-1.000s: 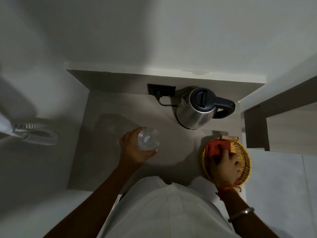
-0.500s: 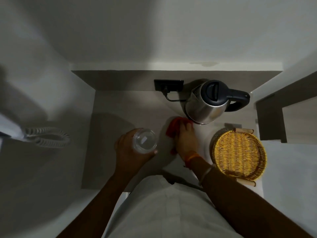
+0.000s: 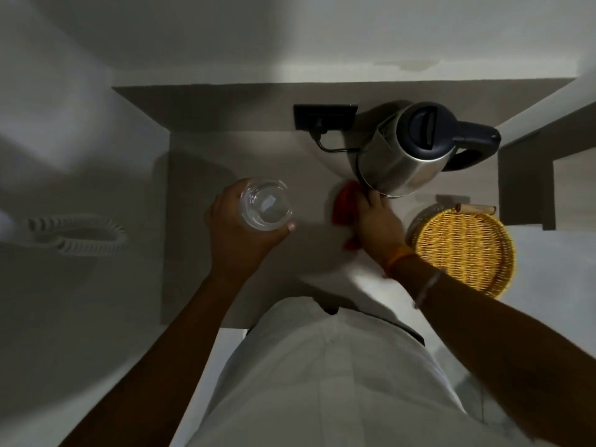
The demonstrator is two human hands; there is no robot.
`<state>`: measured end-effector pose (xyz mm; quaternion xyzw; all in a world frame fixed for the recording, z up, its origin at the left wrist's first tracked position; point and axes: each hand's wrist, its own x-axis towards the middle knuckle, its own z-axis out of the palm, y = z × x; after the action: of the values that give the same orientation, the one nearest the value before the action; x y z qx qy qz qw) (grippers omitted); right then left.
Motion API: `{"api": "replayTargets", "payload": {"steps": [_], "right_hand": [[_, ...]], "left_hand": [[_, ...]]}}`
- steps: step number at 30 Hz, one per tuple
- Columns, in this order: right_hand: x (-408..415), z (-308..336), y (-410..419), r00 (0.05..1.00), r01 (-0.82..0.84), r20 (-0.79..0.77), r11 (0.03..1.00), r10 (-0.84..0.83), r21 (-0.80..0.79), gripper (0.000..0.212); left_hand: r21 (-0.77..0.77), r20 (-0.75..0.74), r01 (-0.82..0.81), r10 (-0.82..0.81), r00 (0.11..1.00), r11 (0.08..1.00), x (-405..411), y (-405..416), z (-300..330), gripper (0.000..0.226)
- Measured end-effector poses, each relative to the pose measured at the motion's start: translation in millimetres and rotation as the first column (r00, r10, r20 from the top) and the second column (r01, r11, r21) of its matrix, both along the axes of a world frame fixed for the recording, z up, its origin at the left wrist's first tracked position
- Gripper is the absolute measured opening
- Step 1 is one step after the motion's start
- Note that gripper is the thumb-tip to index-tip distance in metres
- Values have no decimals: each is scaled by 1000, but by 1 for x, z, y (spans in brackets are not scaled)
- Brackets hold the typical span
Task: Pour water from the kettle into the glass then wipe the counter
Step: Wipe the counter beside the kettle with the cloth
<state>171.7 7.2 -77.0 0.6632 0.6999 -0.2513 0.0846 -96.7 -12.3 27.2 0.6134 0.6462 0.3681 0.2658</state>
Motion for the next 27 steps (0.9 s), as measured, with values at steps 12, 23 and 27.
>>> {"api": "replayTargets", "payload": {"steps": [12, 23, 27], "right_hand": [[-22, -13, -72, 648, -719, -90, 646, 756, 255, 66], [-91, -3, -8, 931, -344, -140, 939, 338, -17, 116], [-66, -2, -56, 685, -683, -222, 718, 694, 135, 47]], "left_hand": [[120, 71, 7, -16, 997, 993, -6, -1, 11, 79], [97, 71, -17, 10, 997, 995, 7, -2, 2, 79], [41, 81, -29, 26, 996, 999, 21, 1, -7, 84]]}}
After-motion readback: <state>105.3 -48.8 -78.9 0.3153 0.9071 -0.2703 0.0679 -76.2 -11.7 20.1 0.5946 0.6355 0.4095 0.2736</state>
